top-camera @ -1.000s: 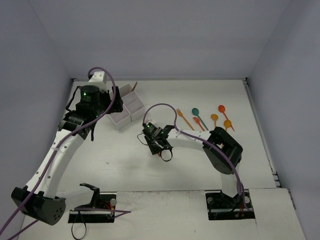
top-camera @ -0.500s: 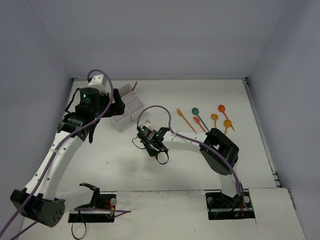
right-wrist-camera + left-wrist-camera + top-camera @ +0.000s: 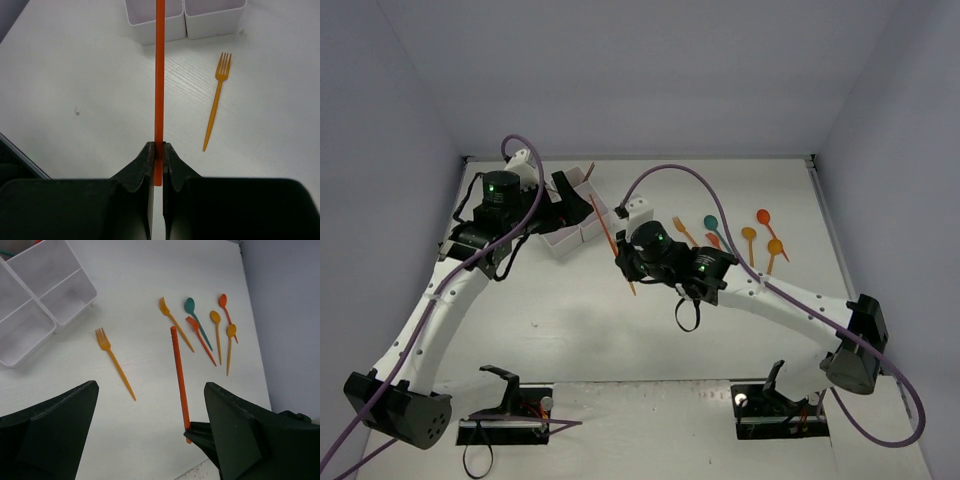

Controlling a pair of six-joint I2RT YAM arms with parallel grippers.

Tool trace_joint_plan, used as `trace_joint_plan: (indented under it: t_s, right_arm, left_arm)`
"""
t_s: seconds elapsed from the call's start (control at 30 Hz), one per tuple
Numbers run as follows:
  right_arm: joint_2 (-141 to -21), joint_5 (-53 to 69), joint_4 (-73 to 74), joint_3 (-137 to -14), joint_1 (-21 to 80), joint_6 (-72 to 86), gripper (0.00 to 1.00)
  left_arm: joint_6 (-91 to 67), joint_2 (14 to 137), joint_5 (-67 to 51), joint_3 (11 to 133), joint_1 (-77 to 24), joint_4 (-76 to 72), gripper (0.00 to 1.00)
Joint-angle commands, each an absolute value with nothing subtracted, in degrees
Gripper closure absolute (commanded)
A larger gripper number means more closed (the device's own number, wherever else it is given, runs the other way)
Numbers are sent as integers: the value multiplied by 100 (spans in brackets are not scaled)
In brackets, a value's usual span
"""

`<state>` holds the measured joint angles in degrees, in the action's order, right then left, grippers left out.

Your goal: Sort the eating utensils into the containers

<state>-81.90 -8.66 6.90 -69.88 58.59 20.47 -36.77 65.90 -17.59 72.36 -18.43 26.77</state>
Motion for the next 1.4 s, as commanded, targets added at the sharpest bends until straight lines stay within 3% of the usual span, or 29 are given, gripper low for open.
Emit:
trace_joint_plan:
  t_s: [0.0,0.3,0.4,0.5,0.7,0.77,0.83,1.03,1.1,1.2,1.37]
  right_arm:
    - [-7912,-1061,129,-6816,5862,1915,100]
    - [-7666,-1058,28,-6803,5862,1872,100]
    - [-7602,-1079,-129,-6782,5862,1872,100]
    - [-7556,-1117,-161,-6739,5862,1866,100]
    - [-7558,-1183,-192,-6689,5854,1889,100]
    - [-7577,-1205,-193,-6671,5845,1890,99]
    - [-7595,-1228,-193,-6668,5844,1890,89]
    - [-7626,-1385,-193,-6569,5781,1918,30]
    - [-7582,-1475,-185,-6495,5747,1953,18]
    - [-7464,-1561,-174,-6308,5636,1979,11]
    - [-7142,-1465,-79,-5917,5216,2146,10]
  left_arm:
    - [-4010,6760,-2169,7686,-1991,1990,15]
    - [-4085,7062,-2077,7683,-2394,1406,15]
    - [-4057,7143,-1908,7702,-2494,1406,21]
    - [-3978,7267,-1691,7766,-2637,1405,36]
    - [-4004,7434,-1509,7900,-2768,1356,84]
    - [-4007,7444,-1494,7901,-2777,1288,96]
    - [-3989,7438,-1472,7893,-2772,1208,100]
    - [-3580,7441,-991,7929,-2759,1090,100]
    - [-3111,7524,-562,8074,-2749,1097,100]
    - [-2249,7784,-12,8378,-2733,1041,100]
    - [-612,8569,1315,8818,-2662,222,100]
